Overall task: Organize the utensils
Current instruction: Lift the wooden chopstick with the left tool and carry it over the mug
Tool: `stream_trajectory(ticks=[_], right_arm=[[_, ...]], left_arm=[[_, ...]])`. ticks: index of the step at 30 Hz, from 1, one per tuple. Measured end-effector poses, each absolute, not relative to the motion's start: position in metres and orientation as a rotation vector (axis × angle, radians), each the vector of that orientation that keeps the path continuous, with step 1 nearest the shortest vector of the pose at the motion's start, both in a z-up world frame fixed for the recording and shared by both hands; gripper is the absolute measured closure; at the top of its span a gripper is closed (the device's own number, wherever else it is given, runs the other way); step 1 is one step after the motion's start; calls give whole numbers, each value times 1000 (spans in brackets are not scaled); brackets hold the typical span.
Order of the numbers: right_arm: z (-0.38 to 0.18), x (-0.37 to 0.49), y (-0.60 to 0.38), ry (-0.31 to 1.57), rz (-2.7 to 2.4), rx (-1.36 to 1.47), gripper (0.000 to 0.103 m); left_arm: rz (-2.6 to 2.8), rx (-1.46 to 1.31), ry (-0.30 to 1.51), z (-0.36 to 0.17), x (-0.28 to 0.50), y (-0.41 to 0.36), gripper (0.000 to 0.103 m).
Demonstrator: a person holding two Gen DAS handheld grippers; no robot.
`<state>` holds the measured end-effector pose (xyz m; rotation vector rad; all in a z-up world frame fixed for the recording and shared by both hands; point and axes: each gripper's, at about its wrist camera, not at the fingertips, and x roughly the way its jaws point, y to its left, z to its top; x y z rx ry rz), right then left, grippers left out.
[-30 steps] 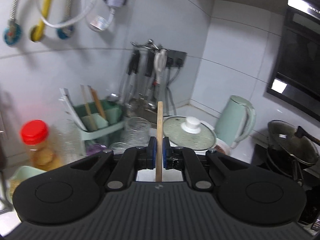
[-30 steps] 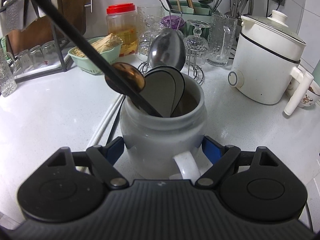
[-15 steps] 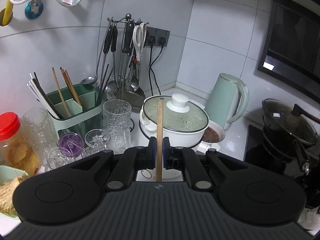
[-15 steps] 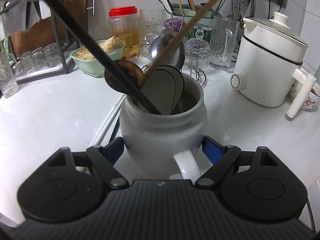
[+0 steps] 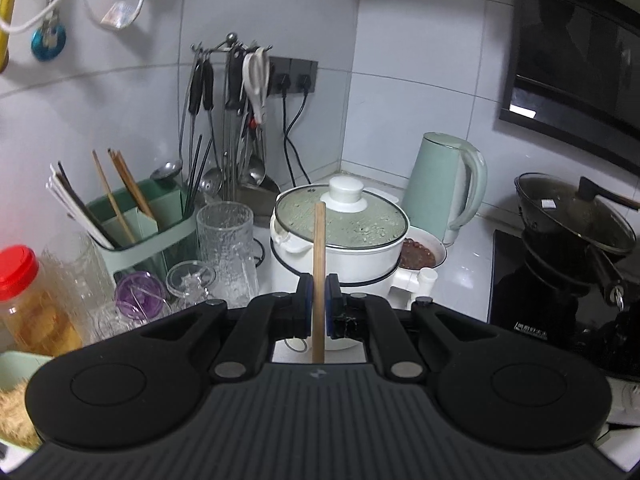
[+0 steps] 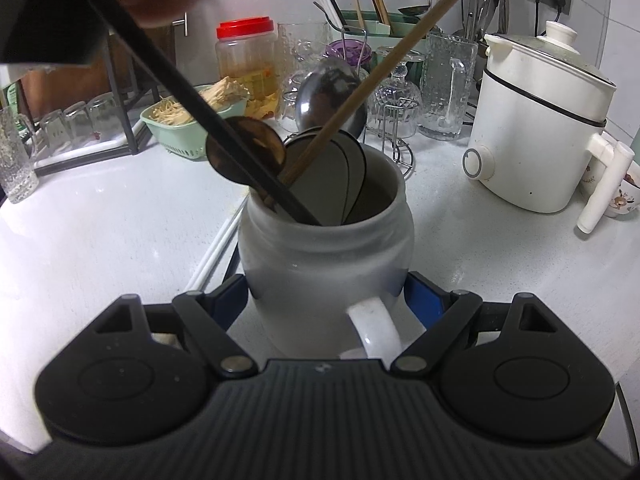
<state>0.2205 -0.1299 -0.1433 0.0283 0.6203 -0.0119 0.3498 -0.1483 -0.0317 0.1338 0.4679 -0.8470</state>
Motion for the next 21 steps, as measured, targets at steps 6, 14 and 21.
stream_trajectory(ticks=[6, 14, 21], right_arm=[[-144, 221, -129, 621, -14, 30, 16], [-144, 221, -129, 623, -20, 37, 16], [-149, 223, -132, 663, -19, 71, 19]], left_arm=[[-855, 139, 457, -24, 348, -142, 96], [-861, 92, 503, -33, 362, -140, 96], [-888, 110, 512, -36, 355, -132, 96]])
